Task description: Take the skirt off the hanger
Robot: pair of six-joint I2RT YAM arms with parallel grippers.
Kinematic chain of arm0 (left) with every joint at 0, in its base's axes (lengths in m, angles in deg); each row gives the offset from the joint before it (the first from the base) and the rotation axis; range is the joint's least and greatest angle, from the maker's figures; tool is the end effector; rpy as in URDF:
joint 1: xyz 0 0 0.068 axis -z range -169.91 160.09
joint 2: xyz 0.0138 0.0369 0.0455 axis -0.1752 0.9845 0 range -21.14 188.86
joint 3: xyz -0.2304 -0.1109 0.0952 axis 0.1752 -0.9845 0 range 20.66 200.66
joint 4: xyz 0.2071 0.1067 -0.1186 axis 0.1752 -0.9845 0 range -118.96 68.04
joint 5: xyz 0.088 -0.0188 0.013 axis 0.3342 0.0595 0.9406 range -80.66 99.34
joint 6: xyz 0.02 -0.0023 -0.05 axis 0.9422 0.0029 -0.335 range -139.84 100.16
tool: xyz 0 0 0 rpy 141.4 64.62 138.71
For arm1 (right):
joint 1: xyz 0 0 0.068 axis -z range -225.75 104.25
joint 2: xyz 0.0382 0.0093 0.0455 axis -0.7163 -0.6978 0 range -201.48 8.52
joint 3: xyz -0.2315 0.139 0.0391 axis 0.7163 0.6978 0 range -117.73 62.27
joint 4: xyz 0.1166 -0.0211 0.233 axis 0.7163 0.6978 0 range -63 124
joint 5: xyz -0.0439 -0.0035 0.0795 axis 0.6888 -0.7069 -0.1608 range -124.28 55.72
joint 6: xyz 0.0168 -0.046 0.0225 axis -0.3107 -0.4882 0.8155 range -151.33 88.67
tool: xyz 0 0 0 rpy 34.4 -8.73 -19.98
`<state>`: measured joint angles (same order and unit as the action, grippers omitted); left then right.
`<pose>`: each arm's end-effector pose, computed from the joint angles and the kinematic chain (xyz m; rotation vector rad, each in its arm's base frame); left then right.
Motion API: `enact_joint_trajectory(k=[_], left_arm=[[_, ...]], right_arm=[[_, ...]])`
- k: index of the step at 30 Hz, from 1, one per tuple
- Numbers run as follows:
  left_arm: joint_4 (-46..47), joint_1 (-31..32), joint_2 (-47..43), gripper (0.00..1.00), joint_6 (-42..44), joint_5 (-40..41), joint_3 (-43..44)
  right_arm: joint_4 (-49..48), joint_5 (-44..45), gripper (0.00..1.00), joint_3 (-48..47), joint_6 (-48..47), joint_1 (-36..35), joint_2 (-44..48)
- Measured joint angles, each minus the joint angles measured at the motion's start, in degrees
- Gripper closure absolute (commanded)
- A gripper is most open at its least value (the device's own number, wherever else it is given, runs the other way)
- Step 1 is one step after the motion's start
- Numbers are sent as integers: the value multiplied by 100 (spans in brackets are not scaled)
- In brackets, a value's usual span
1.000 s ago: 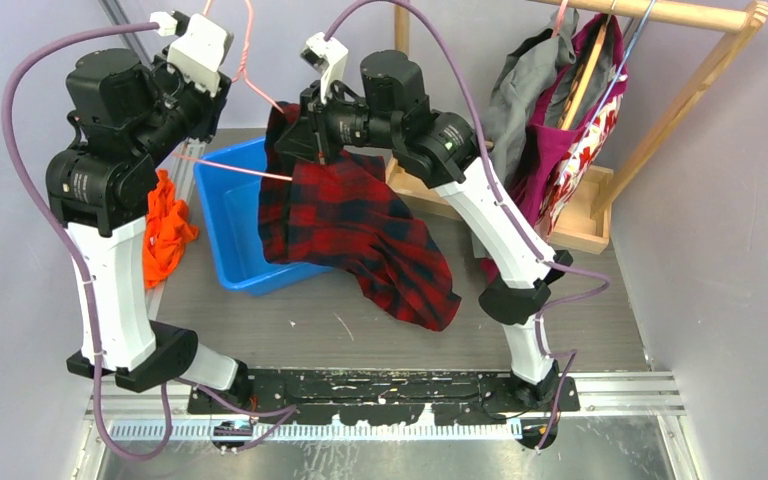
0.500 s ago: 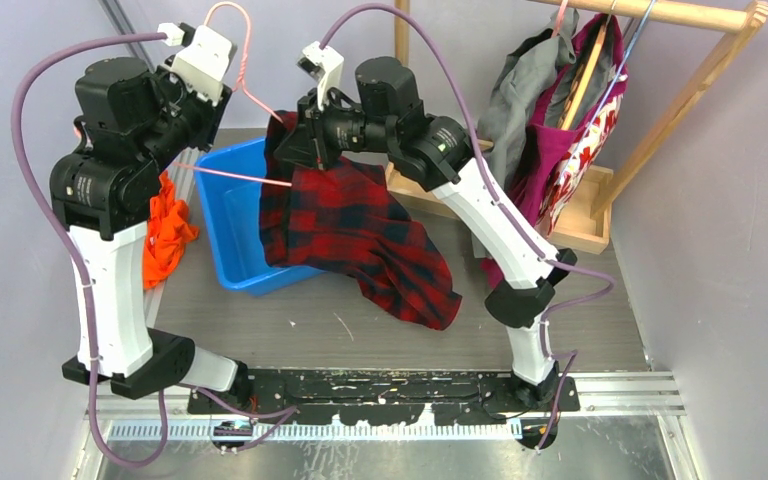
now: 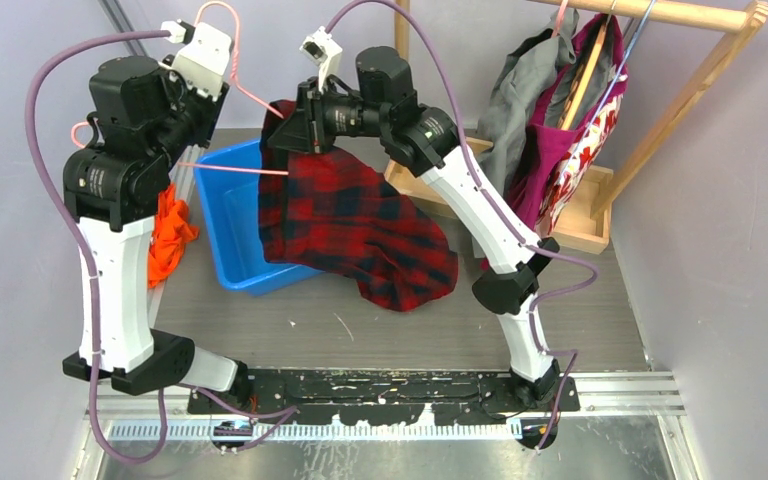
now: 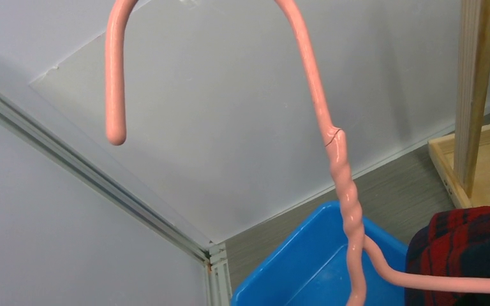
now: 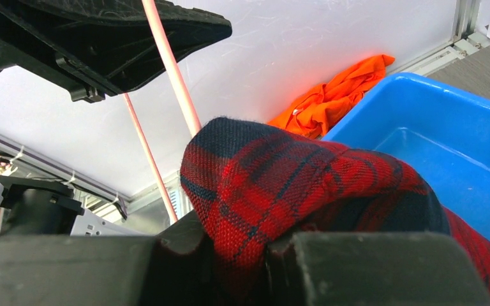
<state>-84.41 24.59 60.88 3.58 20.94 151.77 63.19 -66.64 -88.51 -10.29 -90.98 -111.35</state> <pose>0.1997 -0.0443 0.5743 0.4489 1.7523 0.2934 0.2925 0.3218 0.5102 -0.8292 1.6337 1.3133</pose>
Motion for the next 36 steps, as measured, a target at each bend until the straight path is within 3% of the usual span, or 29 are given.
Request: enact_joint_trajectory(k=[20, 25, 32, 36], left_arm=[[337, 76, -2, 100, 212, 883, -518], [754, 96, -2, 100, 63, 946, -813], [1147, -151, -177, 100, -50, 1980, -837], [1338, -227, -433, 100, -37, 2465, -811]], right_arm=[[-922, -608, 98, 568, 820, 393, 15], [-1357, -1128, 99, 586, 1606, 826, 15], [-2476, -1329, 99, 964, 3187, 1578, 13], [-2406, -1231, 99, 994, 3320, 1829, 15]])
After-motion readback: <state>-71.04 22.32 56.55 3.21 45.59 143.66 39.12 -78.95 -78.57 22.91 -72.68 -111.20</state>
